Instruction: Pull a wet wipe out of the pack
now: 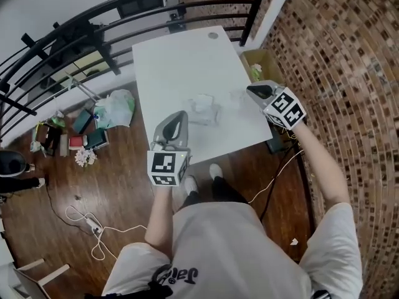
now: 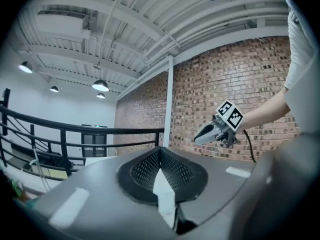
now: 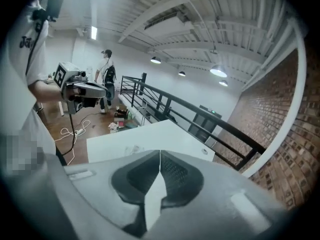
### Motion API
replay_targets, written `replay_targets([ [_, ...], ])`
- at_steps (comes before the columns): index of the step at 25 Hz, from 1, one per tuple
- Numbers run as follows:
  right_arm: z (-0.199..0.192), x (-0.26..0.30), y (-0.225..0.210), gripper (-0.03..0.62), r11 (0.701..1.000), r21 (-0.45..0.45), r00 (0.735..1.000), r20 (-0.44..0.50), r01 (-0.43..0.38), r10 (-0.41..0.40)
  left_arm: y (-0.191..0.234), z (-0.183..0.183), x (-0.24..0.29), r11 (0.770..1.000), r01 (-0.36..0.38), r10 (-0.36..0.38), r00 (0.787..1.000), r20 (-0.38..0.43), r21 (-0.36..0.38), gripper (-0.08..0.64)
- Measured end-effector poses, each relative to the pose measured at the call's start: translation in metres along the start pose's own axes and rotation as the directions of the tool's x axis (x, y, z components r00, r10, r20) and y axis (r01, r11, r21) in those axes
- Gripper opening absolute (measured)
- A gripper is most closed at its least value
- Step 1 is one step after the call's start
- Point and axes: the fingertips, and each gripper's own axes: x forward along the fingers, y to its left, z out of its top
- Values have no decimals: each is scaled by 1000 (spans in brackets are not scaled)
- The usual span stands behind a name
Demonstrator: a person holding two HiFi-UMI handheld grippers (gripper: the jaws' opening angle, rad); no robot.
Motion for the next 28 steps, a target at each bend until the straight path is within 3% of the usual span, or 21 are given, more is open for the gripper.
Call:
replay_targets([
  [3, 26, -39, 26, -8, 992, -49, 988, 101, 118, -113, -3, 13, -25, 1000, -17, 17, 999, 49, 7, 17],
  [5, 40, -68, 39, -8, 965, -88, 958, 169, 249, -232, -8, 16, -39, 999, -33, 33, 997, 68, 8, 17],
  [7, 47, -97, 53, -8, 936, -51, 915, 235, 348, -328, -19, 14, -51, 999, -49, 48, 996, 69, 8, 17],
  [10, 40, -134, 78, -8, 913, 176, 849, 336, 368, -407, -45, 11, -71, 997, -70, 68, 995, 72, 21, 17],
  [13, 13, -163, 105, -8, 850, 429, 803, 363, 306, -472, -82, 13, -94, 993, -106, 101, 991, 91, 53, 17],
  [16, -21, -188, 145, -8, 804, 547, 815, 341, 233, -468, -135, 15, -128, 986, -153, 144, 981, 128, 65, 17],
  [20, -47, -235, 198, -8, 788, 596, 827, 359, 153, -432, -220, -2, -163, 985, -166, 160, 982, 105, 54, 17],
  [24, -58, -268, 236, -8, 813, 573, 847, 377, 103, -373, -289, -9, -193, 982, -167, 163, 985, 58, 87, 17],
  [28, -31, -303, 256, -8, 857, 502, 823, 435, 115, -365, -313, 23, -220, 980, -162, 147, 982, 122, 117, 17],
])
